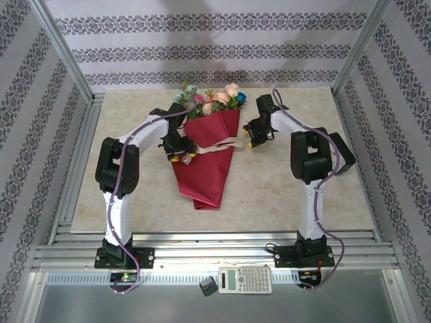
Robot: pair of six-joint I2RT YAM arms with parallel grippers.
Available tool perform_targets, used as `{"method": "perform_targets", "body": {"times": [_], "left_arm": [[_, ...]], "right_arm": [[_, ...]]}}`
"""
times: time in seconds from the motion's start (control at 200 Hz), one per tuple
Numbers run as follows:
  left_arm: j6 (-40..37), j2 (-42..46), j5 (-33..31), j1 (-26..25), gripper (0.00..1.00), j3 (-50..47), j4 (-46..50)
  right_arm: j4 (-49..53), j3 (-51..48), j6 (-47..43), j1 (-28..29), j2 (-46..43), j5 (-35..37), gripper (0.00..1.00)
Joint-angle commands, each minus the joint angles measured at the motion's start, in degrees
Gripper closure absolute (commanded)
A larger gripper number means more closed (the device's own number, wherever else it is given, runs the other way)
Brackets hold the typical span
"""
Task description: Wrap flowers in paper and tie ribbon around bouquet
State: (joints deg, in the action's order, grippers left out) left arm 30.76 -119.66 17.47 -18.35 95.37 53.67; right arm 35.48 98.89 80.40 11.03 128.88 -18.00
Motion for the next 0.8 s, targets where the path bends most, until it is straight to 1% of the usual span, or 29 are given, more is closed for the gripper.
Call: {"method": "perform_targets", "body": {"times": [0.0,0.025,0.095,0.15,0.18,0.31,0.52,0.595,0.679,0.794], "left_arm": [[0.0,-1.0,-1.7,-0.8,0.55,1.9,0.5],[0.4,-0.8,-2.1,-0.7,0.61,1.8,0.1],[1.4,-0.2,-3.1,-0.7,0.81,1.6,-0.2],[2.1,0.9,-3.5,-0.6,0.93,1.2,-0.4],[2.5,1.7,-3.9,-0.5,1.00,0.9,-0.4],[5.3,6.3,-3.2,1.1,1.00,-2.1,-1.3],[11.8,13.1,3.6,6.1,1.00,-10.0,-5.5],[14.0,15.1,5.8,8.2,1.00,-12.2,-6.7],[15.8,17.3,6.6,10.3,1.00,-13.5,-6.6],[17.6,20.0,5.7,13.1,1.00,-14.4,-3.9]], "right_arm": [[-0.1,0.4,2.1,1.1,1.8,0.7,0.62],[-0.1,0.3,2.3,1.1,1.8,1.0,0.66],[-0.6,-0.3,2.2,1.0,1.5,1.7,0.86],[0.0,-0.2,1.3,0.9,0.7,2.5,1.00],[0.3,-0.3,0.6,0.8,-0.1,3.3,1.00],[0.7,-2.1,-3.0,0.4,-5.7,7.1,1.00],[0.6,-6.8,-6.7,-0.4,-13.3,7.3,1.00],[0.3,-8.2,-7.9,-1.4,-14.7,7.2,1.00],[0.6,-8.4,-9.4,-2.8,-14.9,6.8,1.00],[0.5,-8.4,-11.1,-5.6,-14.7,5.9,1.00]]}}
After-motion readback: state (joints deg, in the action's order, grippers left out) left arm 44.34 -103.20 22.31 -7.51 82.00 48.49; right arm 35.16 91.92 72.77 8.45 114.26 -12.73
